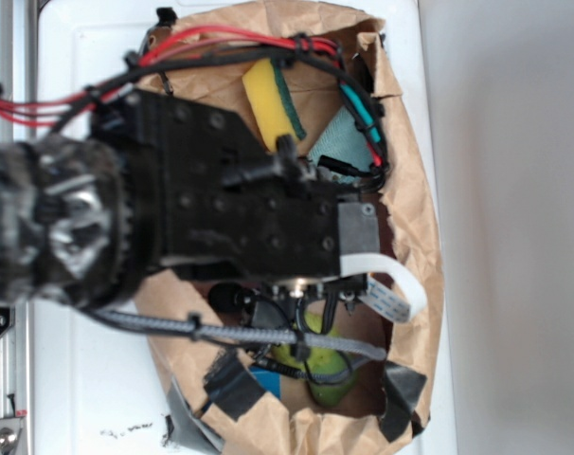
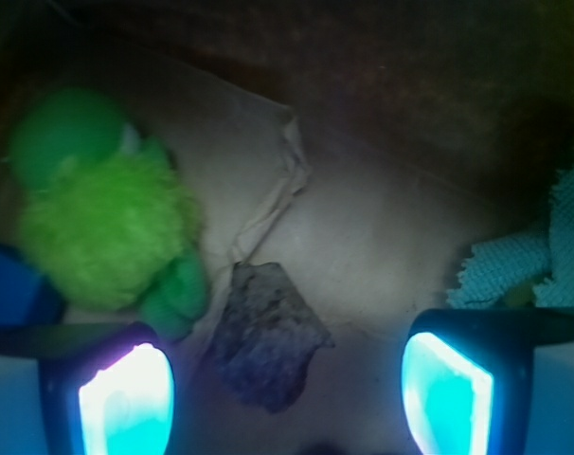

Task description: Grab the rock.

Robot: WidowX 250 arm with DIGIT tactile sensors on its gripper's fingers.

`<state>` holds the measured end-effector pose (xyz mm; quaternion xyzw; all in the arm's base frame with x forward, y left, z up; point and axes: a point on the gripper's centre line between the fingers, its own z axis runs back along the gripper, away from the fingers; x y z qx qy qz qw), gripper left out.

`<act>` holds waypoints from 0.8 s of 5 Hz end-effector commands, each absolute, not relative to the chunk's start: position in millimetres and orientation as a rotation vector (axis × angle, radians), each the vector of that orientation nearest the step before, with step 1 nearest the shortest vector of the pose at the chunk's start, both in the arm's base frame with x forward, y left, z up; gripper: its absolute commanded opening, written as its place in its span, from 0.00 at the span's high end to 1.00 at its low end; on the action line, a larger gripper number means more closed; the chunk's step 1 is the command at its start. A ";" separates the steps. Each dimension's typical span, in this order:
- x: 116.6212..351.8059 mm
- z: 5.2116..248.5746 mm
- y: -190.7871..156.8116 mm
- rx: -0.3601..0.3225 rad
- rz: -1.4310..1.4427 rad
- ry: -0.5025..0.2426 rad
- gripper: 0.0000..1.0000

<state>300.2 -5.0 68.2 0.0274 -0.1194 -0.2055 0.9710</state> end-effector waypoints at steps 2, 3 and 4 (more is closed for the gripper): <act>299.1 57.5 -28.8 0.090 -0.535 -0.284 0.00; 297.6 51.1 -33.3 0.102 -0.552 -0.273 0.00; 294.7 48.9 -36.1 0.100 -0.573 -0.270 0.00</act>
